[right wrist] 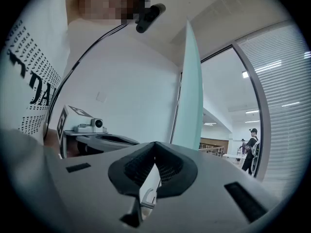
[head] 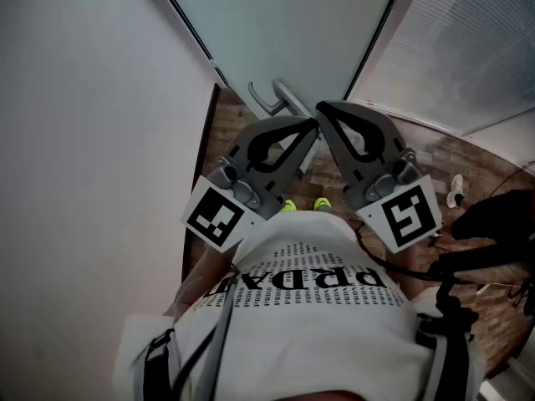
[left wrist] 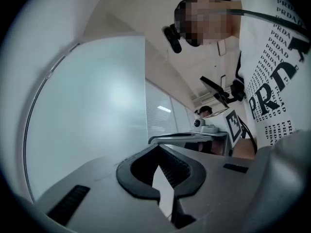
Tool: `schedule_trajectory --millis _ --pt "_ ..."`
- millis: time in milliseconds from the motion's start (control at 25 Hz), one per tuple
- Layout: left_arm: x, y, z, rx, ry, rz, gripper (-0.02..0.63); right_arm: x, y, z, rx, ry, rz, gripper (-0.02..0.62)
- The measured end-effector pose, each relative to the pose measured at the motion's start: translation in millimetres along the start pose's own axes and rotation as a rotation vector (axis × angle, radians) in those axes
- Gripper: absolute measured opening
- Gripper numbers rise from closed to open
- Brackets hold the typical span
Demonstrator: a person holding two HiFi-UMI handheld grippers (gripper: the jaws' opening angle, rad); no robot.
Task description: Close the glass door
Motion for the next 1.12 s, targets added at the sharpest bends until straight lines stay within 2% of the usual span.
schedule_trajectory --millis 320,400,520,640,680,720,920,1120 --pt "-2 2 3 0.003 0.013 -0.012 -0.002 4 1 -1 0.001 0.007 -0.023 -0.003" --pt "-1 4 1 0.000 0.018 -0.023 0.000 6 1 -1 -0.012 0.035 -0.046 -0.003" --pt "7 9 -9 0.018 -0.045 -0.030 0.000 15 5 -1 -0.062 0.099 -0.081 -0.002" --pt "12 13 -25 0.010 -0.109 -0.057 -0.002 16 6 -1 -0.052 0.117 -0.093 0.004" --pt "12 13 -27 0.005 -0.113 -0.061 -0.001 15 5 -1 -0.042 0.129 -0.096 0.049" --pt "12 13 -28 -0.001 -0.111 -0.063 -0.001 15 4 -2 -0.032 0.139 -0.101 0.087" --pt "6 14 -21 -0.003 -0.079 -0.062 -0.001 9 8 -2 0.009 0.151 -0.133 0.087" --pt "3 13 -15 0.001 -0.056 -0.054 0.000 7 4 -2 -0.014 0.153 -0.106 0.071"
Point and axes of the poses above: the fingertips, and each gripper's own axes: x backward along the fingers, z to its right, y out of its underside, the point moved 10 cm from there along x, backward along the fingers, and after that the axes turned 11 degrees about x, right-handed, at the moved point
